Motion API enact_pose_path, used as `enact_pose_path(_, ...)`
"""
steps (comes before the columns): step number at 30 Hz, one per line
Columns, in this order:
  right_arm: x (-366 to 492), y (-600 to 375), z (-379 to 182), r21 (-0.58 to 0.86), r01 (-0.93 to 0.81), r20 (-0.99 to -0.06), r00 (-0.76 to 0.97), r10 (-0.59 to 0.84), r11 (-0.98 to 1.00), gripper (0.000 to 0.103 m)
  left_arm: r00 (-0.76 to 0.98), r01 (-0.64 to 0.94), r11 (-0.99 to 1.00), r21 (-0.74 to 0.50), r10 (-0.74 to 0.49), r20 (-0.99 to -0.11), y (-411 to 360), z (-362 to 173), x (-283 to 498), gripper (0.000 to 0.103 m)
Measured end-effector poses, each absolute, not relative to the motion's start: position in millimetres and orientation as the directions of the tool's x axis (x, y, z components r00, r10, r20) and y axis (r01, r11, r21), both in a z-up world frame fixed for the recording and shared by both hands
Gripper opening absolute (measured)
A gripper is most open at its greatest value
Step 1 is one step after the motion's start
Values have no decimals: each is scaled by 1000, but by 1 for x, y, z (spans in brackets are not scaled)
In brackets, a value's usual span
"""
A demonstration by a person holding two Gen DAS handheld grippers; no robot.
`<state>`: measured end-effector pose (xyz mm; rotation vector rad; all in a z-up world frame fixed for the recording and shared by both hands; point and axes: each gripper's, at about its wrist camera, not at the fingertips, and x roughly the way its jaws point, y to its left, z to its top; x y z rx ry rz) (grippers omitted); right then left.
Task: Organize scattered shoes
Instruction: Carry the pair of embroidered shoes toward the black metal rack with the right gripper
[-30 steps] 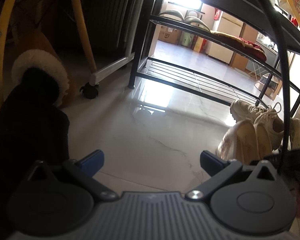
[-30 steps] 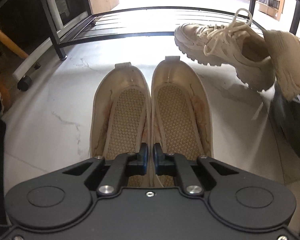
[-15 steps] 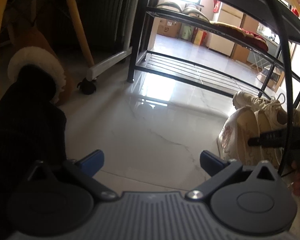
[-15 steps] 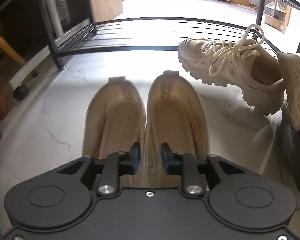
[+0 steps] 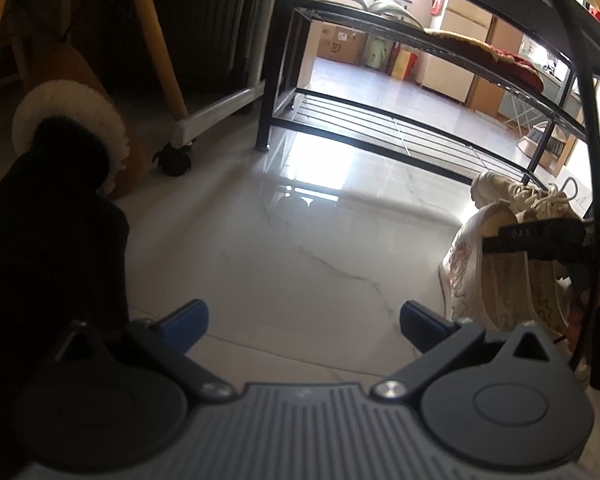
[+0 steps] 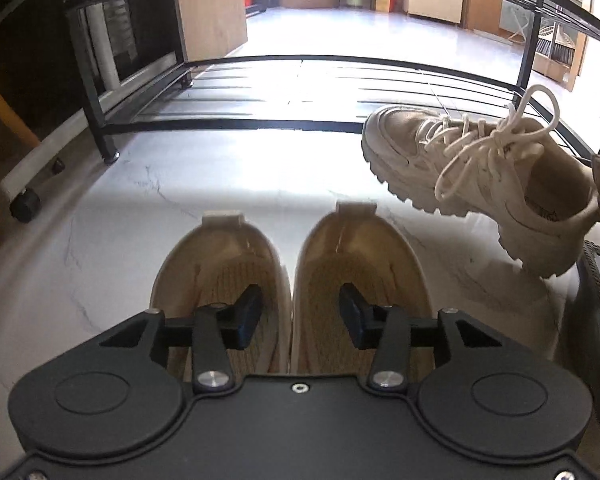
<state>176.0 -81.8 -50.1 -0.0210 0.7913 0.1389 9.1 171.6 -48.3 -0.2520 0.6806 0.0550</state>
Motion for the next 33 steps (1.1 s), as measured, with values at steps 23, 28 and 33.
enact_pose_path(23, 181, -79, -57, 0, -136, -639, 762, 105, 991, 58, 747, -135, 969, -208, -39, -663, 166, -58, 19, 103)
enact_pose_path(28, 178, -81, -60, 15, -124, -639, 762, 105, 992, 72, 747, -134, 969, -208, -39, -663, 166, -58, 19, 102)
enact_pose_path(33, 179, -79, -61, 12, -129, -648, 755, 106, 992, 77, 750, -136, 968, -211, -38, -660, 168, -58, 19, 102)
